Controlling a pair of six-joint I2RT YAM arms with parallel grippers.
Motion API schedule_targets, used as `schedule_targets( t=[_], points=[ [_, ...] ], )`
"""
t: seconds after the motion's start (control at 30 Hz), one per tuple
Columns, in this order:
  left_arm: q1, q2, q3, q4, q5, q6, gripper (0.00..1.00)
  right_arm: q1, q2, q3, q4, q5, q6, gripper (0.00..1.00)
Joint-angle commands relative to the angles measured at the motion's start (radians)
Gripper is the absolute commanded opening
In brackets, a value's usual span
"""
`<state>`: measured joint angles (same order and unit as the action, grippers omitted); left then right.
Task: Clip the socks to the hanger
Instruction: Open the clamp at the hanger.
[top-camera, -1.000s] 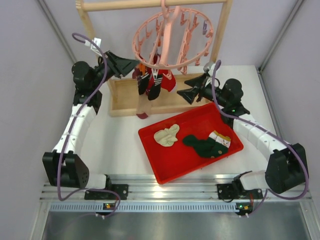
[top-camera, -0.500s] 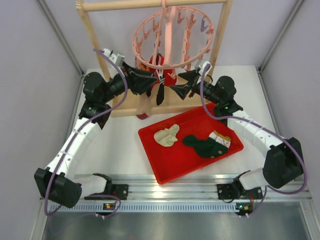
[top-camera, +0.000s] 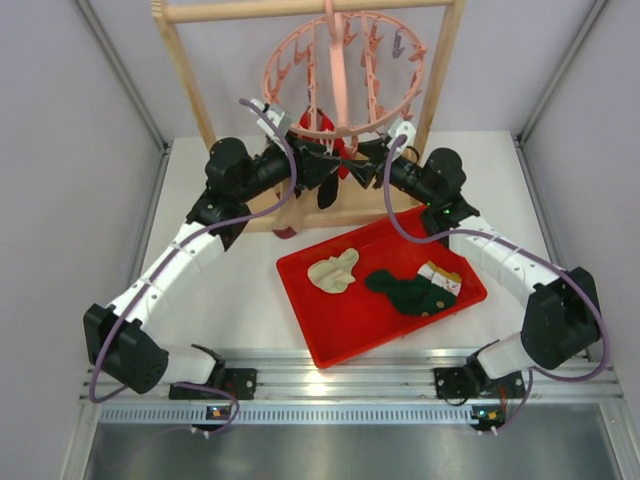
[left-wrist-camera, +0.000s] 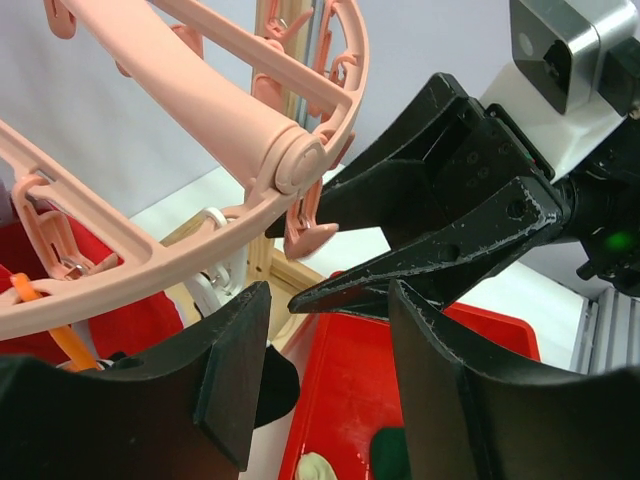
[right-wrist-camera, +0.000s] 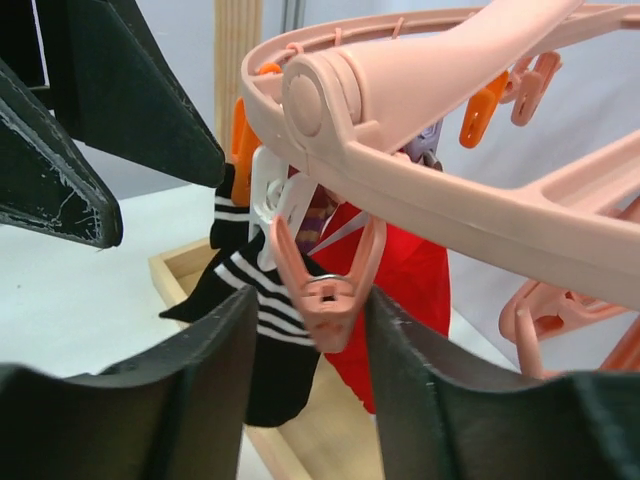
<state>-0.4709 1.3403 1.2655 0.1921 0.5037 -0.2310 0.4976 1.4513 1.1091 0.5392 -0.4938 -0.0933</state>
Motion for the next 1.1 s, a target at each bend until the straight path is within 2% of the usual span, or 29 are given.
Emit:
schedule_targets(
  t=[0.0, 0.13, 0.2, 0.37, 0.5, 0.63, 0.8, 0.93, 1.0, 1.07],
  points=[
    [-0.008, 0.005, 0.052, 0.032, -0.028, 0.022, 0.56, 0.022, 0.0, 0.044, 0.077, 0.008, -0.023, 0.44],
    [-0.011, 0.011, 0.058, 0.043, -0.04, -0.031, 0.56, 0.035, 0.003, 0.047, 0.08, 0.053, -0.045, 0.29],
    [-0.011, 0.007, 0.06, 0.038, -0.057, -0.053, 0.57, 0.044, -0.008, 0.041, 0.079, 0.08, -0.074, 0.19],
    [-0.009, -0.023, 0.066, -0.009, -0.145, -0.18, 0.62, 0.096, -0.043, 0.009, 0.068, 0.181, -0.154, 0.0],
    [-0.017, -0.044, 0.063, -0.06, -0.163, -0.255, 0.63, 0.162, -0.069, -0.023, 0.054, 0.319, -0.262, 0.0],
    [-0.028, -0.07, 0.048, -0.123, -0.263, -0.358, 0.62, 0.263, -0.085, -0.054, 0.067, 0.545, -0.358, 0.0],
    [-0.054, -0.079, 0.031, -0.126, -0.312, -0.381, 0.61, 0.294, -0.089, -0.066, 0.058, 0.592, -0.376, 0.0],
    [-0.06, -0.05, 0.064, -0.152, -0.347, -0.376, 0.54, 0.302, -0.086, -0.052, 0.042, 0.598, -0.367, 0.0],
    [-0.06, -0.029, 0.095, -0.187, -0.356, -0.372, 0.47, 0.302, -0.085, -0.04, 0.041, 0.606, -0.364, 0.0],
    [-0.06, -0.018, 0.106, -0.225, -0.367, -0.381, 0.43, 0.3, -0.083, -0.034, 0.038, 0.61, -0.364, 0.0]
  ],
)
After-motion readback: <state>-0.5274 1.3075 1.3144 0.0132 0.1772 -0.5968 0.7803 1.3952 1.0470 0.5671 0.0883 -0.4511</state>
